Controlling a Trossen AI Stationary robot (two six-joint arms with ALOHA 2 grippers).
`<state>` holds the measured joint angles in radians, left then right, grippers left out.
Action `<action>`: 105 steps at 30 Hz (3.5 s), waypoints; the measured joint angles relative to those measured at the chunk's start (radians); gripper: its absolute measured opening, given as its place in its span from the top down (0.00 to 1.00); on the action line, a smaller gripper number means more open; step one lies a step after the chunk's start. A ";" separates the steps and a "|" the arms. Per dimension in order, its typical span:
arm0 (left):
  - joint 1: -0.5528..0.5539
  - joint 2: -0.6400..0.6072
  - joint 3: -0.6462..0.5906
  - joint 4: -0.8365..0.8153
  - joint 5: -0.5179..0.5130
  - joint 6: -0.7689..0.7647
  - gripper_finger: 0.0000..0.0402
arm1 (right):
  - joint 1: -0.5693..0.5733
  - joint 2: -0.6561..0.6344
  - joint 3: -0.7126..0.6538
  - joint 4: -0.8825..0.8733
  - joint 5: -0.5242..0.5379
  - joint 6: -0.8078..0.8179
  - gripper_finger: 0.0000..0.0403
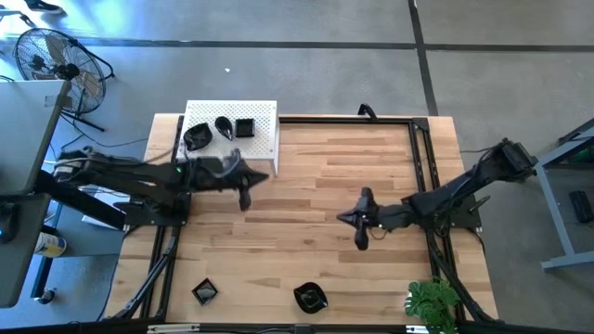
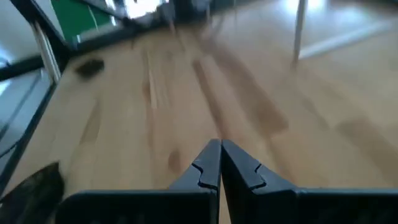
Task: Pick & Place Mini shaped plates
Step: Stack the black leaf shaped plate on top of the stacked black leaf shaped plates on the shelf
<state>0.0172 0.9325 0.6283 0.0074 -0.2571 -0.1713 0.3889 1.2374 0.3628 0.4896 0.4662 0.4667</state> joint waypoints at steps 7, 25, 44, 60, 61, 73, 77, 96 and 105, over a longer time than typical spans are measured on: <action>-0.160 0.125 -0.137 0.349 -0.021 0.029 1.00 | 0.015 0.085 0.238 -0.384 -0.175 0.234 0.96; -0.242 0.374 -0.157 0.502 -0.024 0.036 1.00 | 0.117 0.654 0.693 -0.407 -0.500 0.347 0.74; -0.242 0.374 -0.157 0.517 0.015 0.010 1.00 | 0.178 0.722 0.746 -0.480 -0.457 0.463 0.74; -0.242 0.374 -0.157 0.517 0.019 -0.031 1.00 | 0.201 0.722 0.746 -0.470 -0.408 0.595 0.99; -0.242 0.374 -0.157 0.517 0.019 -0.037 1.00 | 0.201 0.722 0.746 -0.470 -0.408 0.605 0.99; -0.243 0.374 -0.157 0.515 0.020 -0.043 1.00 | 0.191 0.704 0.745 -0.471 -0.371 0.704 1.00; -0.278 0.374 -0.157 0.515 -0.017 -0.013 1.00 | 0.175 0.657 0.745 -0.503 -0.342 0.689 1.00; -0.391 0.374 -0.156 0.525 -0.116 0.032 1.00 | 0.166 0.691 0.745 -0.483 -0.497 0.625 0.74; -0.391 0.374 -0.156 0.522 -0.116 0.032 1.00 | 0.166 0.715 0.746 -0.455 -0.503 0.630 0.86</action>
<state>-0.3737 1.3067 0.4721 0.5297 -0.3729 -0.1390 0.5549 1.9526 1.1084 0.0347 -0.0364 1.0963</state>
